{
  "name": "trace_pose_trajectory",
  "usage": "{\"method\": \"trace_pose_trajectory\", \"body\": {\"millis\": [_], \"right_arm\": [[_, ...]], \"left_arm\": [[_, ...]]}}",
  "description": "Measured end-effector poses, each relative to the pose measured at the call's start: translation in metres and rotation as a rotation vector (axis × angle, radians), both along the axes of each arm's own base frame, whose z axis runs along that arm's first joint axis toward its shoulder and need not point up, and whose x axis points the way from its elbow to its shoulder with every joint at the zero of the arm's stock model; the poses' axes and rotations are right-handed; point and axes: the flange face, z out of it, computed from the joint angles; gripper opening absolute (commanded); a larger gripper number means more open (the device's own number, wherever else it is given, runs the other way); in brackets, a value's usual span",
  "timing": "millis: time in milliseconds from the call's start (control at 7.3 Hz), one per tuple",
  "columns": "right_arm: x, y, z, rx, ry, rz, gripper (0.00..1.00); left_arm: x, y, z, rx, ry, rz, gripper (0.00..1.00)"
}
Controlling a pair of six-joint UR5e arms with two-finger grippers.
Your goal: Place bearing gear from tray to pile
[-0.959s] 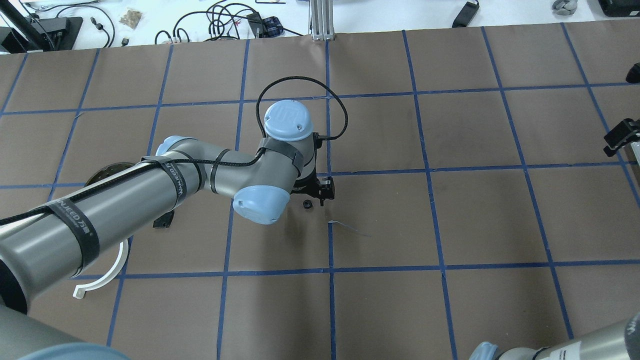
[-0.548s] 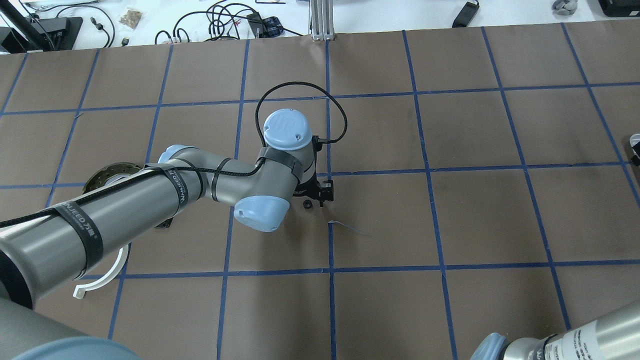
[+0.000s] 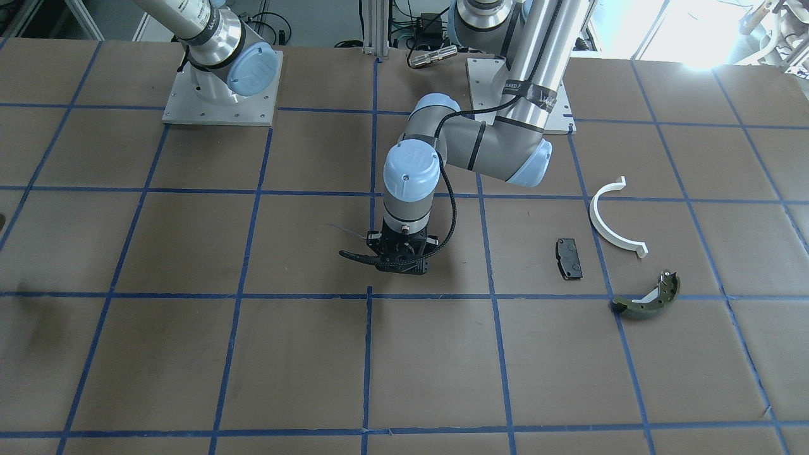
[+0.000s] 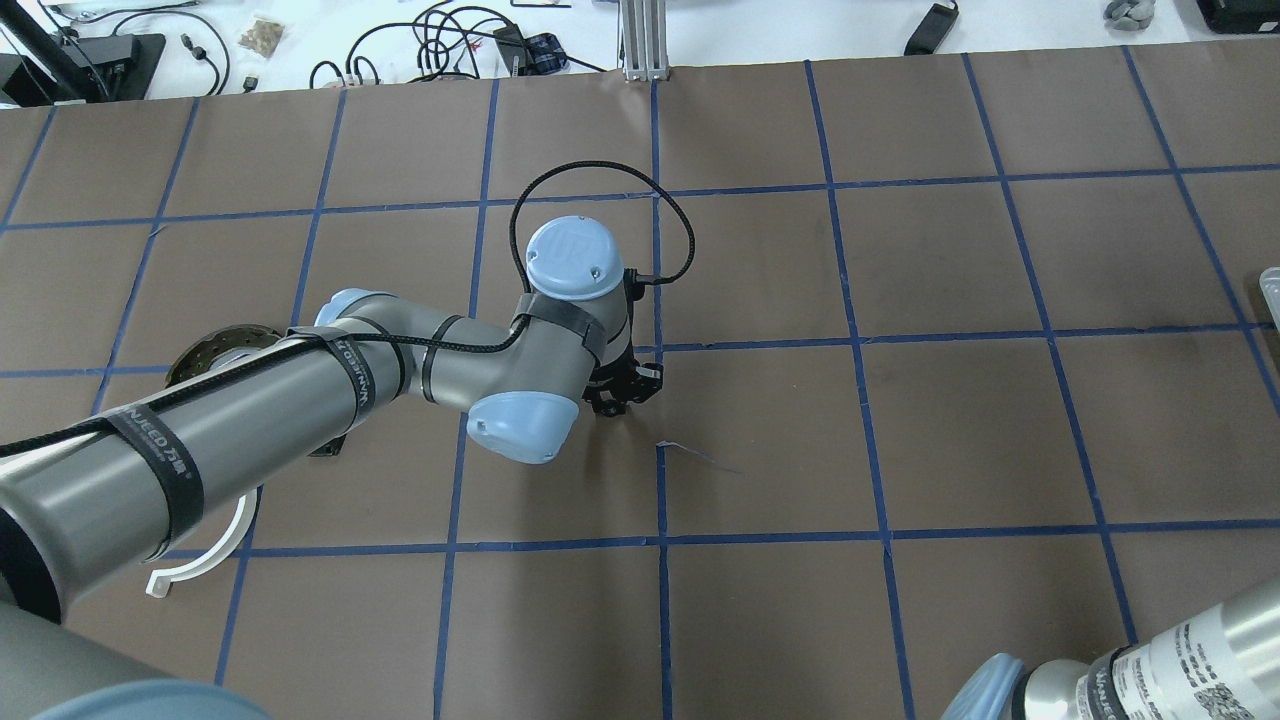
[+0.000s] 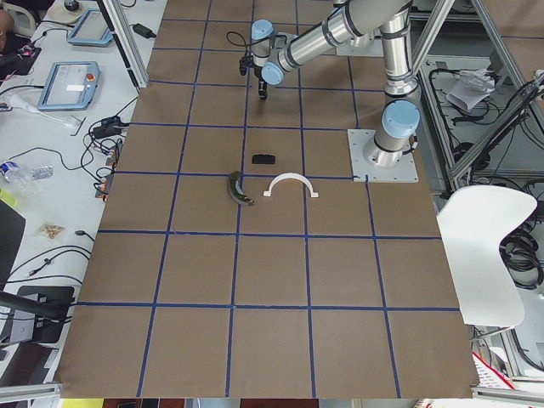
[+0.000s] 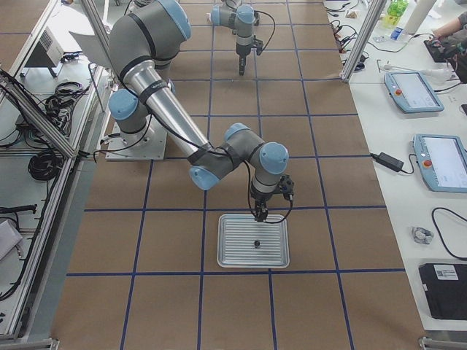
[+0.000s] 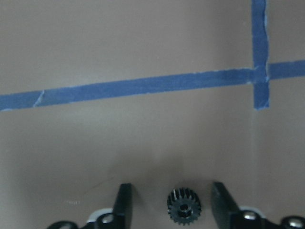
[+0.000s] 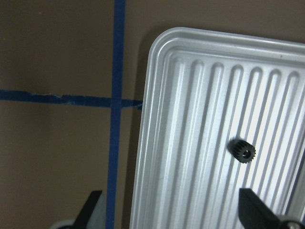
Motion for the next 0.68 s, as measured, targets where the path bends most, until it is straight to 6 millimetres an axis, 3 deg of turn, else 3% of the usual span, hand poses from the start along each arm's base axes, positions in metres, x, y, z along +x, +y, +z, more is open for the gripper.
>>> {"method": "trace_pose_trajectory", "body": {"millis": [411,548,685], "right_arm": [[-0.038,0.002,-0.006,-0.007,-0.004,0.020,1.00],[-0.049,0.001,-0.006,-0.013,-0.003,0.026,1.00],[-0.061,0.000,-0.009,-0.026,-0.011,0.027,1.00]], "left_arm": [[0.008,-0.014,0.025,-0.035,0.013,-0.013,0.00],[0.024,-0.028,0.039,-0.036,0.011,-0.032,0.00],[0.053,-0.043,0.054,-0.020,0.003,-0.057,0.00]]}}
